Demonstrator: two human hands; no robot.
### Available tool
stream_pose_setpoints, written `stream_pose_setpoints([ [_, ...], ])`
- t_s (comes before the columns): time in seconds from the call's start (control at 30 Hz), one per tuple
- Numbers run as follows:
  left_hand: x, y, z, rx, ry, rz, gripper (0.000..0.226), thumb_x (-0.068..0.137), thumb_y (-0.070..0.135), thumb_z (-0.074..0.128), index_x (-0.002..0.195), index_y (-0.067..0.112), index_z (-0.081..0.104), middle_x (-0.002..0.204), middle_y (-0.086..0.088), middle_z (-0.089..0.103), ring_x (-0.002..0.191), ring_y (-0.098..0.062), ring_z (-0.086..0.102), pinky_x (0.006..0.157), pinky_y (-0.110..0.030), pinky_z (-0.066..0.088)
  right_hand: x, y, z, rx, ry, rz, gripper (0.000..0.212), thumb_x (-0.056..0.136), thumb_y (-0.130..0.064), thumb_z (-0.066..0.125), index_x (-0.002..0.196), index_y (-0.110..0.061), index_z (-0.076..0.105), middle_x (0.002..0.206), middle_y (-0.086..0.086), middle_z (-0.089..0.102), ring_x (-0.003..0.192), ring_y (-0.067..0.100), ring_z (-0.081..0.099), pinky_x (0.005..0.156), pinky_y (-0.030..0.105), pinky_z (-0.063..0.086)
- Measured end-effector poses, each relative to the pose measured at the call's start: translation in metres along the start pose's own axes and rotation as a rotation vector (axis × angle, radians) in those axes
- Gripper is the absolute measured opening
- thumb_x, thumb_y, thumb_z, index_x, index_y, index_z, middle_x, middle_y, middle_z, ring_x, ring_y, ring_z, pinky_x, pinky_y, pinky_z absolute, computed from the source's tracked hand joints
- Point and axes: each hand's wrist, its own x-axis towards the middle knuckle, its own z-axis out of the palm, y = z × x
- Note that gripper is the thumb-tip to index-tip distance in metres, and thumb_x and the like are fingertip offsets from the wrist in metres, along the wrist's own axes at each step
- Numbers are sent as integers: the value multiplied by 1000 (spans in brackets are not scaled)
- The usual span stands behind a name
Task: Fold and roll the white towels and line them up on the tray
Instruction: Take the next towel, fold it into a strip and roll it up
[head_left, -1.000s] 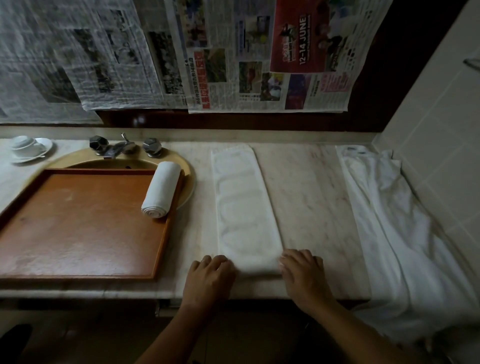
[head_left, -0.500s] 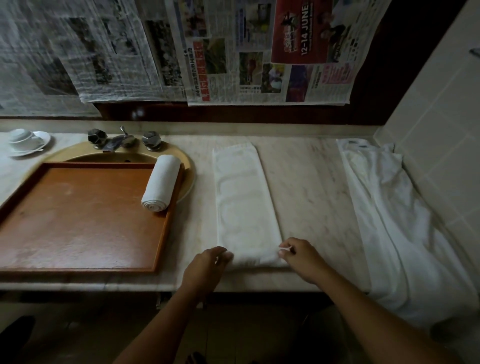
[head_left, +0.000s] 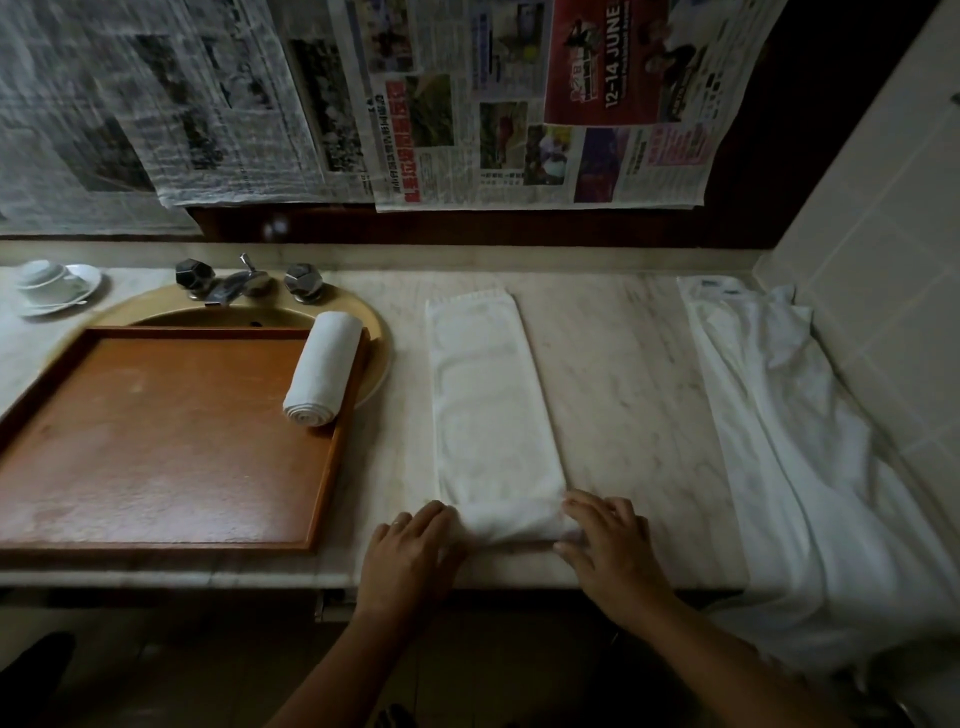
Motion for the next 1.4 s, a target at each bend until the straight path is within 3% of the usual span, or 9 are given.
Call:
stream_pose_setpoints([
  [0.17, 15, 8, -10, -390, -106, -390, 31, 92, 45, 66, 120, 31, 62, 97, 7, 66, 78, -14, 62, 65, -28, 46, 18, -7, -8, 232, -43, 142, 25, 89, -33, 69, 113, -31, 63, 107, -16, 57, 103, 17, 49, 87, 34, 41],
  [0.4, 43, -6, -13, -399, -191, -497, 33, 91, 55, 61, 103, 25, 69, 95, 3, 70, 88, -15, 65, 72, -31, 52, 67, -13, -28, 424, -241, 407, 13, 87, -35, 70, 91, -24, 65, 91, -7, 65, 89, 17, 63, 80, 31, 51],
  [0.5, 40, -4, -13, -225, -20, -427, 31, 88, 56, 65, 104, 29, 65, 102, 8, 62, 92, -14, 58, 73, -33, 50, 69, -17, -25, 168, -127, 372, 18, 84, -41, 69, 87, -28, 57, 97, -9, 60, 94, 18, 57, 82, 34, 49],
  [0.7, 19, 1, 4, 72, 102, 6, 15, 91, 37, 59, 97, 29, 70, 101, 6, 67, 85, -21, 61, 67, -32, 44, 27, -14, 3, -141, 214, -133, 13, 85, -22, 55, 92, -28, 65, 105, -10, 62, 88, 24, 57, 69, 35, 42],
  [0.8, 7, -5, 4, 73, 16, -5, 41, 89, 53, 54, 119, 26, 65, 121, 5, 65, 97, -21, 62, 73, -37, 52, 8, -2, 9, 31, 125, -76, 34, 89, -40, 57, 121, -27, 64, 132, -11, 57, 109, 14, 54, 86, 34, 45],
  [0.9, 0, -5, 1, -105, -57, -77, 45, 87, 42, 70, 128, 25, 64, 128, 5, 63, 101, -19, 65, 76, -33, 53, 1, -2, 5, 283, 36, 12, 37, 88, -29, 71, 123, -31, 60, 130, -18, 56, 114, 7, 54, 97, 31, 46],
  [1.07, 11, 3, -10, -488, -177, -374, 38, 91, 43, 69, 126, 32, 63, 123, 10, 62, 107, -13, 62, 87, -29, 52, 13, -10, -13, 498, -64, 180, 22, 90, -21, 70, 99, -38, 60, 97, -22, 64, 94, 3, 62, 78, 20, 50],
  [1.3, 45, -2, -13, -530, -259, -537, 27, 92, 48, 65, 110, 28, 65, 105, -2, 70, 94, -17, 64, 78, -32, 53, 55, -9, -24, 537, -191, 357, 14, 92, -29, 66, 104, -27, 61, 102, 0, 66, 92, 13, 62, 74, 27, 48],
  [1.4, 47, 2, -18, -399, -119, -489, 24, 90, 49, 66, 104, 30, 58, 96, 7, 62, 83, -13, 60, 69, -33, 52, 60, -12, -23, 331, -89, 322, 15, 89, -33, 68, 96, -32, 55, 97, -4, 59, 91, 18, 57, 76, 32, 48],
])
